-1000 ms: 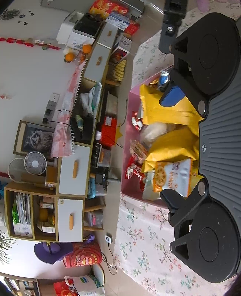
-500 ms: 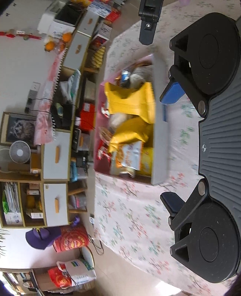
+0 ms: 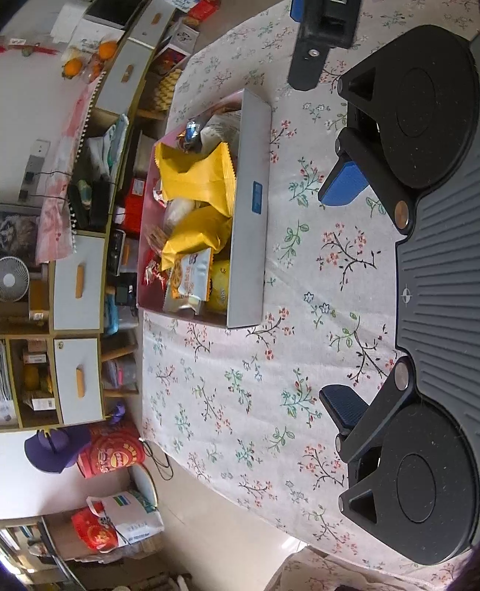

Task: Organize snacks

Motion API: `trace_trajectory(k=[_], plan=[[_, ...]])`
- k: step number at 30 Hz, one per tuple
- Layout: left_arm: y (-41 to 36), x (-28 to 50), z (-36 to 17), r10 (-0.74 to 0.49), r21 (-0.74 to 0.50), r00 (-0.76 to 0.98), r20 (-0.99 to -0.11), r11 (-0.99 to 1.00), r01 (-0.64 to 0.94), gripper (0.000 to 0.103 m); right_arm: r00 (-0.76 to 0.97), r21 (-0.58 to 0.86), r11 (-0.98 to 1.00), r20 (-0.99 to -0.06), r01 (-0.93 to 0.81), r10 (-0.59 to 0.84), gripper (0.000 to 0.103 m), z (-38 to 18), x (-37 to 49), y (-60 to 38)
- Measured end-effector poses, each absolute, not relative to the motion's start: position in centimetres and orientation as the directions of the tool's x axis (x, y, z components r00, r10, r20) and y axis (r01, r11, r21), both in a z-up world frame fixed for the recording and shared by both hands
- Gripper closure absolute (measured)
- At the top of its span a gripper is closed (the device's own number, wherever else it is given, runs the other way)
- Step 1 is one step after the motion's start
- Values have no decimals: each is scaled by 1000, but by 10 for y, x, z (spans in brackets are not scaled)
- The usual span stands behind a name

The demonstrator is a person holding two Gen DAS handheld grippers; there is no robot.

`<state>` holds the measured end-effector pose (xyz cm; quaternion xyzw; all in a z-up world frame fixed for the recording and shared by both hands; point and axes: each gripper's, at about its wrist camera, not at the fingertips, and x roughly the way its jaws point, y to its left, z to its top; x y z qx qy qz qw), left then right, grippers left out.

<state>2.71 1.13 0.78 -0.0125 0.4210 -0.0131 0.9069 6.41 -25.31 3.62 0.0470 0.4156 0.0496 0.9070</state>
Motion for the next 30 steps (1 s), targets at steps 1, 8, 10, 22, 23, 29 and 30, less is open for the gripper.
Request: trace_trajectory(k=[1, 8, 10, 22, 23, 29, 30], plan=[[12, 27, 8, -38, -37, 646, -763, 999, 15, 0, 656, 110, 992, -745, -64, 125, 13, 36, 64, -250], [17, 38, 1, -43, -44, 633, -773, 999, 15, 0, 641, 71, 992, -758, -108, 124, 13, 28, 73, -231], [20, 42, -1, -38, -41, 630, -776, 999, 11, 0, 630, 70, 992, -767, -109, 123, 13, 25, 77, -228], [20, 47, -5, -38, -41, 617, -786, 999, 9, 0, 602, 98, 992, -788, -80, 127, 13, 20, 85, -235], [20, 47, -5, -35, -37, 617, -786, 999, 8, 0, 603, 99, 992, -788, -80, 127, 13, 20, 85, -235], [19, 46, -7, -18, -20, 617, -786, 1000, 3, 0, 608, 102, 992, -783, -80, 130, 13, 22, 85, -237], [18, 45, -7, -17, -19, 618, -786, 1000, 4, 0, 610, 102, 991, -782, -81, 131, 13, 23, 84, -237]])
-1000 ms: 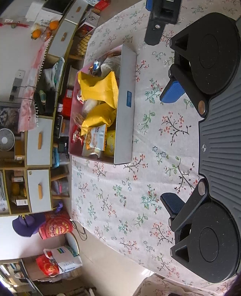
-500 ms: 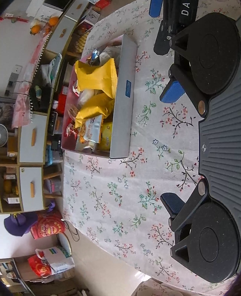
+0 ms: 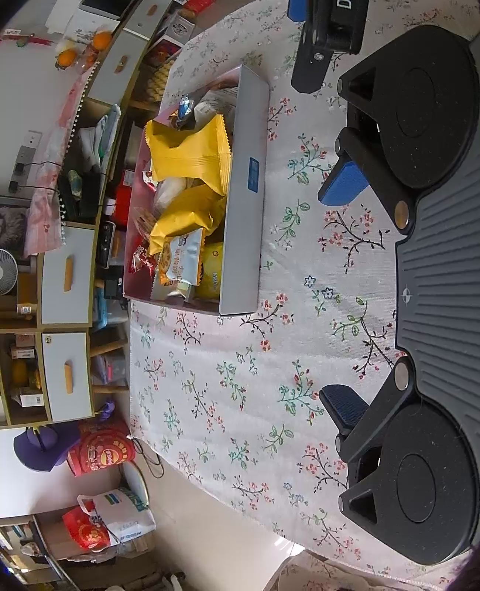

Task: Organize snacks

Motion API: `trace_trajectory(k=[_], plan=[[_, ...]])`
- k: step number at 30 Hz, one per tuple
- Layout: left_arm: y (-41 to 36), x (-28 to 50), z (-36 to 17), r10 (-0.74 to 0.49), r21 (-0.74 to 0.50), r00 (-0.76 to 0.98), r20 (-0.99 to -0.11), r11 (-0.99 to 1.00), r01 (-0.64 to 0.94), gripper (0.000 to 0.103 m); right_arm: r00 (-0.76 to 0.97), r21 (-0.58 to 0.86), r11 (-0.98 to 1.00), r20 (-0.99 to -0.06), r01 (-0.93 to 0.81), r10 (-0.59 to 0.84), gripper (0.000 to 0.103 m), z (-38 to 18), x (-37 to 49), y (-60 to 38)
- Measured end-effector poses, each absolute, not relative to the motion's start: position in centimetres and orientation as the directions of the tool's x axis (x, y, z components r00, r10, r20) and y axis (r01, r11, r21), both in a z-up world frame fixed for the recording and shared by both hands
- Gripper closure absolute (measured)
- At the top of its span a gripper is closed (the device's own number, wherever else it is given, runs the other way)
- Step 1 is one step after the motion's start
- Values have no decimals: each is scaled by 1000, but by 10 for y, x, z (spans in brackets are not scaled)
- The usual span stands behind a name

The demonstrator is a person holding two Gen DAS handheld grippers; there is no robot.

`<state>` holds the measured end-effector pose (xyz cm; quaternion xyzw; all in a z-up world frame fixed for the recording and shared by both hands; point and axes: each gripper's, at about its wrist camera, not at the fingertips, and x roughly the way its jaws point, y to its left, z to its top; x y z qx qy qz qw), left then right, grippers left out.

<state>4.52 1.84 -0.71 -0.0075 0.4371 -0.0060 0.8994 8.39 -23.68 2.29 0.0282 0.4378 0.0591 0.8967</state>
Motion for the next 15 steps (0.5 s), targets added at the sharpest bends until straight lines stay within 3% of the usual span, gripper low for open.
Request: trace_trajectory(k=[15], plan=[[19, 43, -4, -36, -31, 623, -782, 999, 19, 0, 613, 96, 992, -780, -85, 127, 13, 23, 83, -236]])
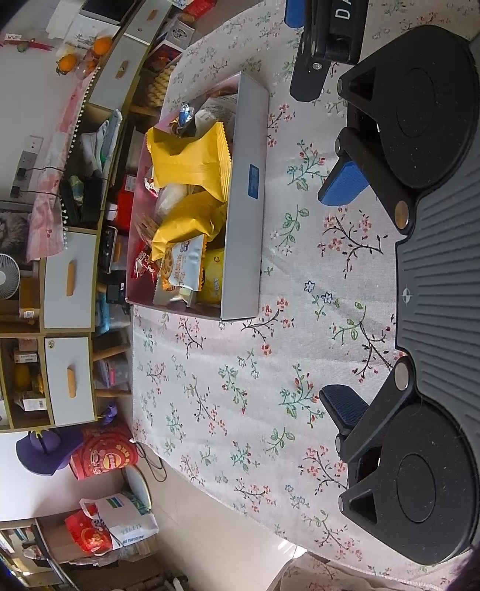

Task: Organize snacks

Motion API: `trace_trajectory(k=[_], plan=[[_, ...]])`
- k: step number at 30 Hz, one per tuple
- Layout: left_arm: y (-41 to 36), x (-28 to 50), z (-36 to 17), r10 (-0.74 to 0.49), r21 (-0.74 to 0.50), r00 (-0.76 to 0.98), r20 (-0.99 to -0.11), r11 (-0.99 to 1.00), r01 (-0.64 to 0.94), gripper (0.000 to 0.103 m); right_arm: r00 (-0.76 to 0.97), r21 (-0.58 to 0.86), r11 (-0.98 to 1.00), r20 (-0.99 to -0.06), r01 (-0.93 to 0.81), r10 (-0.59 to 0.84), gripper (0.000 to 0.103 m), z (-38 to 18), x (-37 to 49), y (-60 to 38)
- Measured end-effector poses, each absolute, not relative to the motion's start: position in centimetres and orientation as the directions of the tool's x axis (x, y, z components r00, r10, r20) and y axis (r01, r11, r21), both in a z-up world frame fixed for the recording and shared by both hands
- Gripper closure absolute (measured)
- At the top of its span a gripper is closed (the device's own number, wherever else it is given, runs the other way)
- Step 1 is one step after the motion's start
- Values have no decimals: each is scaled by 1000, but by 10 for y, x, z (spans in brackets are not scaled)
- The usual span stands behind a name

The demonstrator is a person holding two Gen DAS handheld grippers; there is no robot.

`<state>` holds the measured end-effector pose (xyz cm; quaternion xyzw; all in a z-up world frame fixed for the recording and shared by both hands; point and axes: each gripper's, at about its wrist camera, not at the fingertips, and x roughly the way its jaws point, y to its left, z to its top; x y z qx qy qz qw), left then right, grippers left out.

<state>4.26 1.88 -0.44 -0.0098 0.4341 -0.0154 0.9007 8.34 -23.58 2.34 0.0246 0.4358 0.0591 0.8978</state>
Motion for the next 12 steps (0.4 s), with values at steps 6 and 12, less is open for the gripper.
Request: trace_trajectory(k=[6, 12], plan=[[18, 42, -5, -44, -36, 619, -785, 999, 25, 0, 613, 96, 992, -780, -85, 128, 13, 23, 83, -235], [18, 42, -6, -42, -31, 614, -788, 999, 27, 0, 612, 96, 992, -781, -85, 128, 13, 23, 83, -235]])
